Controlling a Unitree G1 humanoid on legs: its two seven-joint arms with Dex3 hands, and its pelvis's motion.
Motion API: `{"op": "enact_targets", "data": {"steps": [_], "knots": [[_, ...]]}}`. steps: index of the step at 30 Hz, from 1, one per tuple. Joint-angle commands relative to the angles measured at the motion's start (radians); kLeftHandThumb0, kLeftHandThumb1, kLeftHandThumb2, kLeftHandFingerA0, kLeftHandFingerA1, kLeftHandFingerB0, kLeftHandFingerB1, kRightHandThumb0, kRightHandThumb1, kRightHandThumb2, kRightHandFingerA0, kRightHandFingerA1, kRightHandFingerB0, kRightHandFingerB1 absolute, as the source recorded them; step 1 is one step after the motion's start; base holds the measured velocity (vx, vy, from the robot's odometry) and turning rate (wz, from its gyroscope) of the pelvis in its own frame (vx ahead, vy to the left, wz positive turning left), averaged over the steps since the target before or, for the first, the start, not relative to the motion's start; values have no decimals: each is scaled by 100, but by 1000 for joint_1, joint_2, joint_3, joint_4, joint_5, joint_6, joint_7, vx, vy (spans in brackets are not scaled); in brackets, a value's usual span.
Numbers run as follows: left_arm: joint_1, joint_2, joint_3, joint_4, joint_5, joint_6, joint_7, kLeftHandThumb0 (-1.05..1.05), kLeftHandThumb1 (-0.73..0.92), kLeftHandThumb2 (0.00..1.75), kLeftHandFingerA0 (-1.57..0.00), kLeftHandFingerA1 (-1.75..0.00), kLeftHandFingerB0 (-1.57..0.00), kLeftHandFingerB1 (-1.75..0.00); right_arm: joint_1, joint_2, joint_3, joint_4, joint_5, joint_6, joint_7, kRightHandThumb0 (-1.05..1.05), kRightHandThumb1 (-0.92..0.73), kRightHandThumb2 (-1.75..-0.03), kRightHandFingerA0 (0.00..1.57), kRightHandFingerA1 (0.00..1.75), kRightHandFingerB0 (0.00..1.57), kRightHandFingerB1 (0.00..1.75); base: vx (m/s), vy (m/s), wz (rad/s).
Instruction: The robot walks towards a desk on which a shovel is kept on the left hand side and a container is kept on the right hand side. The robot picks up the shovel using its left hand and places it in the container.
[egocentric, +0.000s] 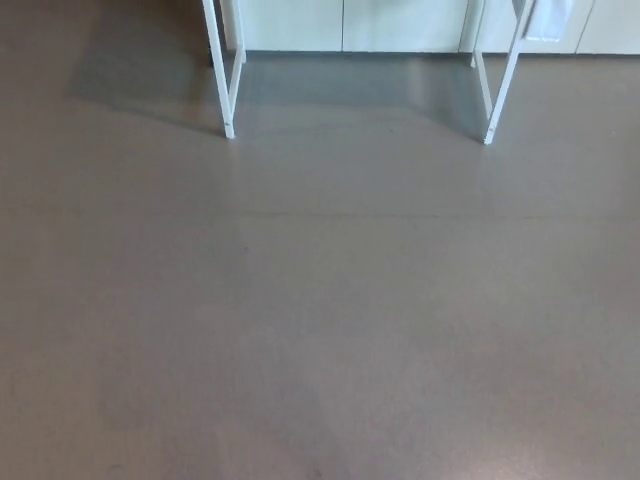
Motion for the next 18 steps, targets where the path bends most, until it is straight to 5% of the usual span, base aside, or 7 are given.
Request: {"op": "enact_targets", "data": {"steps": [1, 9, 18], "knots": [[-14, 21, 3, 3, 11, -39, 13, -15, 39, 90, -27, -59, -17, -52, 3, -10, 6, -3, -10, -40, 1, -22, -50, -54, 70, 58, 45, 48, 133, 393, -42], [-5, 27, -6, -6, 13, -48, 14, -16, 39, 90, -28, -59, -17, -52, 22, -7, 11, -39, -15, -23, -4, -22, -52, -55, 66, 57, 45, 47, 139, 225, -7], [-9, 30, -12, 4, 12, -62, 8, -15, 40, 91, -28, -59, -16, -52, -14, -14, 10, 26, -30, -51, -10, -22, -49, -54, 73, 59, 50, 48, 121, -106, 9]]}}
